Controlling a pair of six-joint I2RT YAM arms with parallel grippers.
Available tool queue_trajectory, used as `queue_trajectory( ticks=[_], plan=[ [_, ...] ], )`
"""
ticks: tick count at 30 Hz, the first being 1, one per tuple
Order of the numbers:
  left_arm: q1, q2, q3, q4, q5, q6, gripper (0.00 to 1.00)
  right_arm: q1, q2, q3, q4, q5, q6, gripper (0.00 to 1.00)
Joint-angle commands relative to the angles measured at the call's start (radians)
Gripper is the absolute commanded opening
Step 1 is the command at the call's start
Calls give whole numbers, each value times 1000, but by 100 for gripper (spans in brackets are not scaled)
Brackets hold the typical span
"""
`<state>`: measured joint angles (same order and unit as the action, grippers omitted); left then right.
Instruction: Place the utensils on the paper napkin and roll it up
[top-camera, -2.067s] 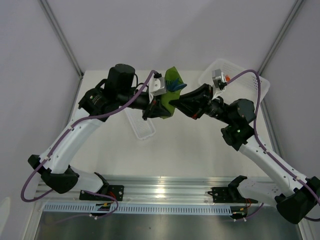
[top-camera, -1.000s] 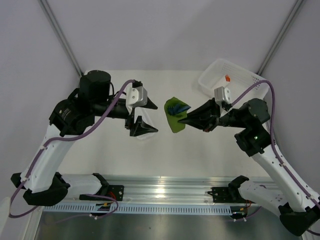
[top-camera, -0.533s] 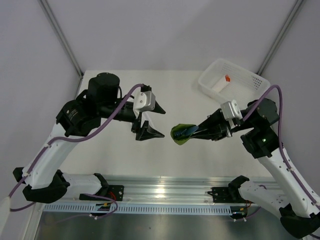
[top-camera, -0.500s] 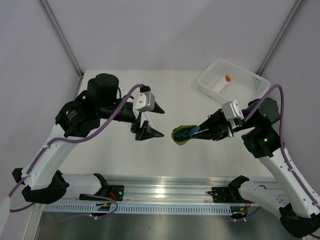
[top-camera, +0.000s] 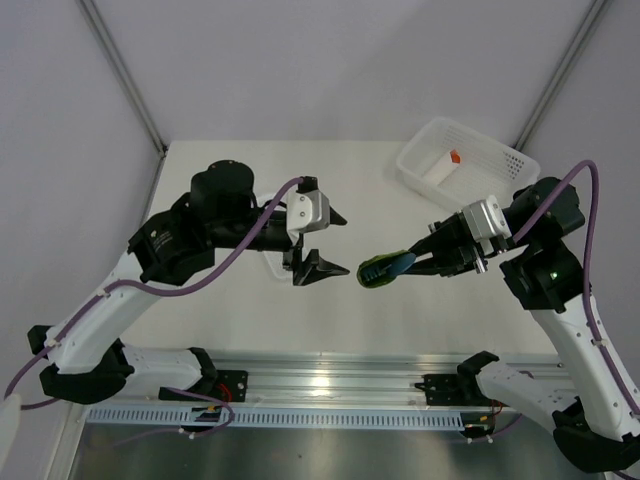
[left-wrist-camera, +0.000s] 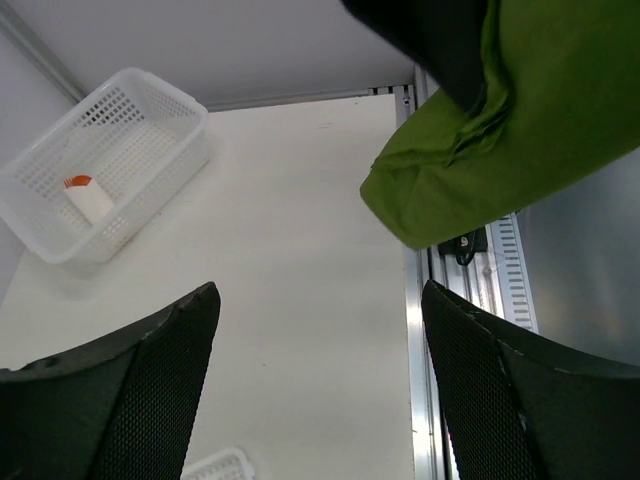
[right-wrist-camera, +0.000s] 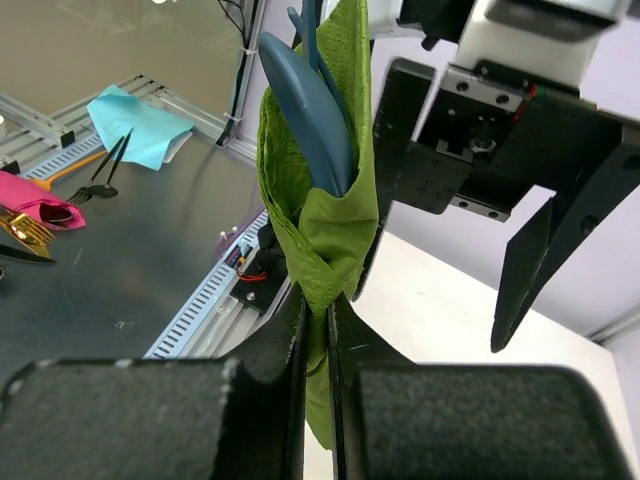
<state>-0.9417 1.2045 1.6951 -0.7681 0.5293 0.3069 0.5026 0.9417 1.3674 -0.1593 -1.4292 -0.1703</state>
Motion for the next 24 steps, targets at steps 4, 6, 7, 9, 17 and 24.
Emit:
queue_trajectory(
  ticks=[4,6,7,9,17,24],
  plan=[
    [-77,30,100,70,-40,14,86,-6,32,38,84,41,80,0],
    [-83,27,103,66,15,18,87,-6,46,44,98,46,95,0],
    [-83,26,103,59,46,38,88,-6,55,44,109,47,100,0],
    [-83,20,97,36,122,64,88,-6,63,41,144,55,129,0],
    [-85,49,89,47,121,70,91,-4,78,29,222,76,166,0],
    [-85,104,164,59,97,48,91,-1,62,10,260,92,206,0]
  ],
)
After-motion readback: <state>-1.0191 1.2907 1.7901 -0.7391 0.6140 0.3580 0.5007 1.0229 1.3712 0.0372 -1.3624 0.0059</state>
